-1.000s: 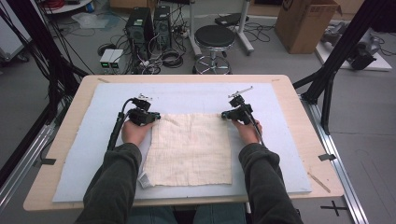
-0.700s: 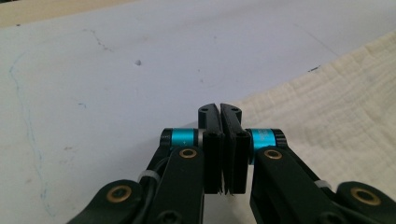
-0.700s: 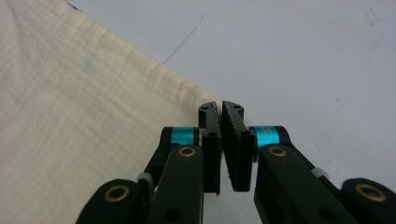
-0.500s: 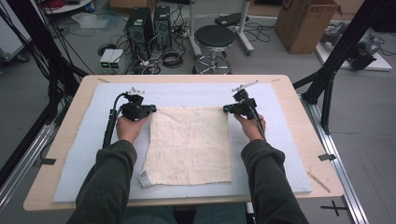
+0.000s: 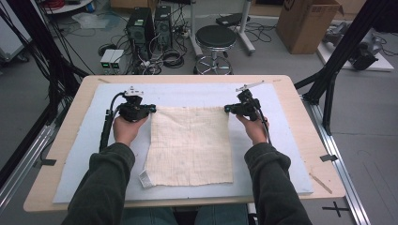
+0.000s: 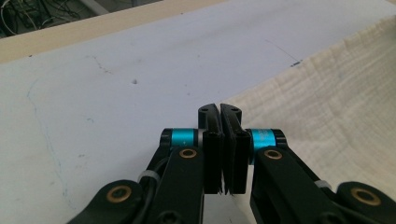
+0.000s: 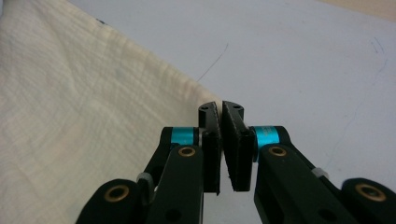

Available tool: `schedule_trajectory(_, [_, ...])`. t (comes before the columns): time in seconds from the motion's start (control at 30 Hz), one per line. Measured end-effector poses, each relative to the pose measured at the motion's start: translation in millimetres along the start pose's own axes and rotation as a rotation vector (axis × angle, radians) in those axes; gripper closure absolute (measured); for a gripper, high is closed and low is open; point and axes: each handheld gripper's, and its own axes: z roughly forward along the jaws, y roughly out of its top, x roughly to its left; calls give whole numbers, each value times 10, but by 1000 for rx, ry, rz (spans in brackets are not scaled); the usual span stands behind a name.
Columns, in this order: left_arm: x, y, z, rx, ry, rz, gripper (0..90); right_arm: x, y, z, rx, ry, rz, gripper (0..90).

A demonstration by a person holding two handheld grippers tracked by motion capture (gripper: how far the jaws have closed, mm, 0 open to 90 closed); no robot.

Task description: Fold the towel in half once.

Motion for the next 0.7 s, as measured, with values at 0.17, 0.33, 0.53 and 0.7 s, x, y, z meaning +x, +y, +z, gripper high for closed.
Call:
schedule_trajectory(0.17, [-79, 21, -59, 2, -6, 29, 873, 34, -30, -67, -16, 13, -1, 859])
schedule_trajectory(0.33, [-141, -12, -101, 11, 9, 35, 873, 67, -57, -129, -23, 30, -11, 859])
schedule_trajectory(0.53, [-139, -118, -169, 4, 13, 32, 873, 100, -129, -157, -19, 47, -28, 858])
schedule_trajectory(0.7, [-167, -156, -210, -8, 1, 55, 873, 129, -156, -178, -26, 63, -30, 859])
